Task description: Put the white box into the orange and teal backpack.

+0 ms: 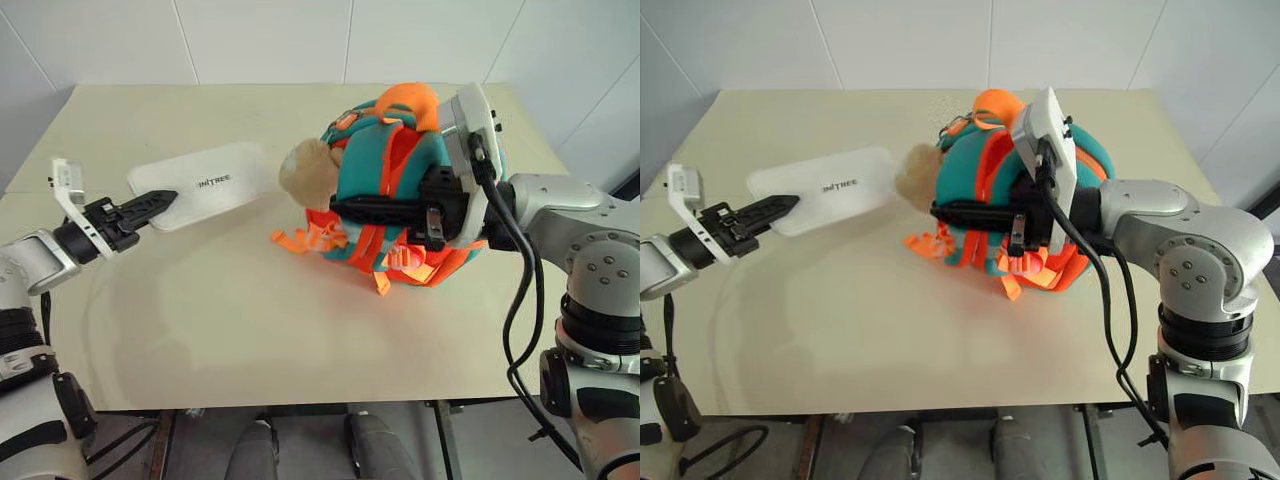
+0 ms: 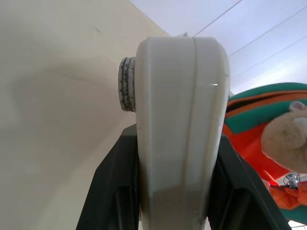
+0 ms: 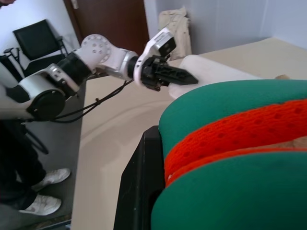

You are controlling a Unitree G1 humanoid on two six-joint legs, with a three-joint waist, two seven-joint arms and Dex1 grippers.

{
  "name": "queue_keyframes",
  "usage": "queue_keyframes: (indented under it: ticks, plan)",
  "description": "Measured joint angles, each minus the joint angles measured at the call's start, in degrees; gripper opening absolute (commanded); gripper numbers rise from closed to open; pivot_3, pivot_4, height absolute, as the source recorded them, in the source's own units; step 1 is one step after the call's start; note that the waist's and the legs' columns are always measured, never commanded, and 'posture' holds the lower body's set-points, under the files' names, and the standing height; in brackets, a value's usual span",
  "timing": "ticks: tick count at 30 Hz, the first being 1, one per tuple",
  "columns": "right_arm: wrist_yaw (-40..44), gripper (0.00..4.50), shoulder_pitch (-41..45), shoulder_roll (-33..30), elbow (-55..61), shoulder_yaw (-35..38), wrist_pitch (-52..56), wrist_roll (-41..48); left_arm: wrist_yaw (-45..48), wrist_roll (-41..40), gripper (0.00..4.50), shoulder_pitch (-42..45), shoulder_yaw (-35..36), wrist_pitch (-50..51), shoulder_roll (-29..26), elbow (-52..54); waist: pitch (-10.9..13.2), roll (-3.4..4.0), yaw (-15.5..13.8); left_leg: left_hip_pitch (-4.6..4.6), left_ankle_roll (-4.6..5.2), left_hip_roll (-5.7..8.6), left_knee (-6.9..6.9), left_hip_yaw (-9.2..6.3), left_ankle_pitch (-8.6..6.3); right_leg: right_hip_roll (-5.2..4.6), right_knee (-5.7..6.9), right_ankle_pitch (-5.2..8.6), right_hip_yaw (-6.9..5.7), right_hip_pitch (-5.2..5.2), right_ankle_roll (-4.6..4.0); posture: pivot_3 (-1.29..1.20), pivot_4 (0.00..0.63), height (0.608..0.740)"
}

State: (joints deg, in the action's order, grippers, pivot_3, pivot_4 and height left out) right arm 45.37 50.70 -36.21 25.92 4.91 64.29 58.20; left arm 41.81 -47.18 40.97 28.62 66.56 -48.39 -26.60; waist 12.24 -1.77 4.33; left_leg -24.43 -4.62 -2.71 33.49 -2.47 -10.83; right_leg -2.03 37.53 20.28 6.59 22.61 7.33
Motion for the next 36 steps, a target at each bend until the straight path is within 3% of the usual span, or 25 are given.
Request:
queue_keyframes:
  ticks: [12,20,25,36]
  plan:
    - [11.01,0.0,-5.45,-8.71,4.36,-0.24,-0.58,8.21,9.88,3.75,1.28,1.65,-6.25,-4.94,-3.19,-2.48,0.02,-0.03,-0.13,-0.08,0.02,-0.01,0.0,0.0,-0.01,0.0,-0.05,0.02,-0.03,0.03,-0.01,0.0,0.15,0.74]
    - [12.88,0.0,-7.75,-9.62,2.05,-2.33,-5.54,1.75,26.71,2.33,1.28,-0.01,-1.11,-22.45,-3.49,3.21,0.02,-0.05,-0.18,-0.08,0.02,-0.02,0.05,0.01,-0.01,0.0,-0.02,0.03,-0.03,0.03,-0.04,0.0,0.15,0.74]
    - [13.93,0.0,-8.15,-10.2,0.91,-2.35,-6.78,-0.4,32.06,1.52,1.28,-0.93,-0.53,-24.15,-3.93,4.14,0.02,-0.05,-0.43,-0.08,0.03,-0.02,0.13,0.01,-0.02,0.01,0.01,0.03,-0.03,0.02,-0.03,0.0,0.15,0.74]
    - [15.7,0.0,-8.82,-10.35,-1.33,-4.68,-8.64,-4.38,44.16,4.13,1.28,0.41,-9.39,-28.73,-5.66,4.56,0.02,-0.05,-1.16,-0.08,0.04,-0.02,0.28,0.01,-0.02,0.03,0.12,0.04,-0.03,0.0,-0.03,0.0,0.15,0.74]
